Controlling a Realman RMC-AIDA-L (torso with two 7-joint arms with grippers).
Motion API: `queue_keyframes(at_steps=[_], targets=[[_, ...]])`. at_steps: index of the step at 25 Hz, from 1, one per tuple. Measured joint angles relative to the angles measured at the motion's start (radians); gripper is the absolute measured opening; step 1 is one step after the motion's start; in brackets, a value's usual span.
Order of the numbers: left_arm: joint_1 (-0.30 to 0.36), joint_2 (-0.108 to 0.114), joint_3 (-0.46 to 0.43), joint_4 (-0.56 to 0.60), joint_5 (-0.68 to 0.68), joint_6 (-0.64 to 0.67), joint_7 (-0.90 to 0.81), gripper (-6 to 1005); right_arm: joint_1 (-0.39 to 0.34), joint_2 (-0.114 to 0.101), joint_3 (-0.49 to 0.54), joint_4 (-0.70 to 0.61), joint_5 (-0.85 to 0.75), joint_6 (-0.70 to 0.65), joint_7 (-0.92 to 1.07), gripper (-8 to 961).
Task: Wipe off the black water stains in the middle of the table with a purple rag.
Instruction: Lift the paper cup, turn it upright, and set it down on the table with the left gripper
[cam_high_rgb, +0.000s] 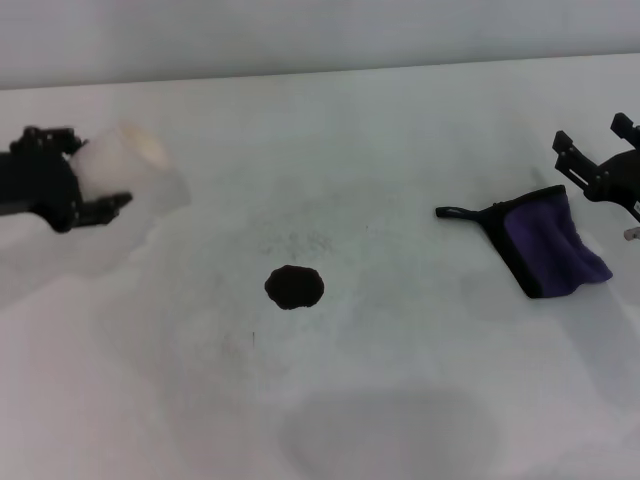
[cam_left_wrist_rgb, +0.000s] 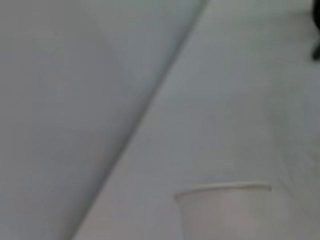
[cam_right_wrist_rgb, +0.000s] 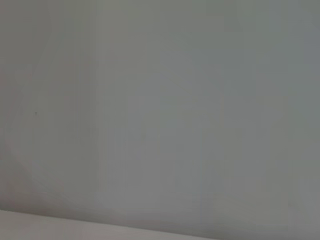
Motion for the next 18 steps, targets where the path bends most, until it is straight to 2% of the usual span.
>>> queue_keyframes(at_steps=[3,7,12,18], targets=[[0.022,-0.003,0.003,-0.027,-0.115,0.04,0.037,702,0.0,-0.001,0.0,0.001,0.0,0.0,-0.003,857],[0.044,-0.005,0.008,-0.153,-0.375,0.078,0.217,679,-0.001,-0.002,0.0,0.01,0.0,0.001,-0.008,857],[0.064,-0.006,0.014,-0.308,-0.684,0.063,0.406,643,-0.005,-0.003,0.001,0.015,0.0,0.001,-0.01,858],[0.093,-0.009,0.084,-0.465,-0.957,0.043,0.581,611,-0.007,-0.004,0.003,0.015,0.0,0.002,-0.021,858]])
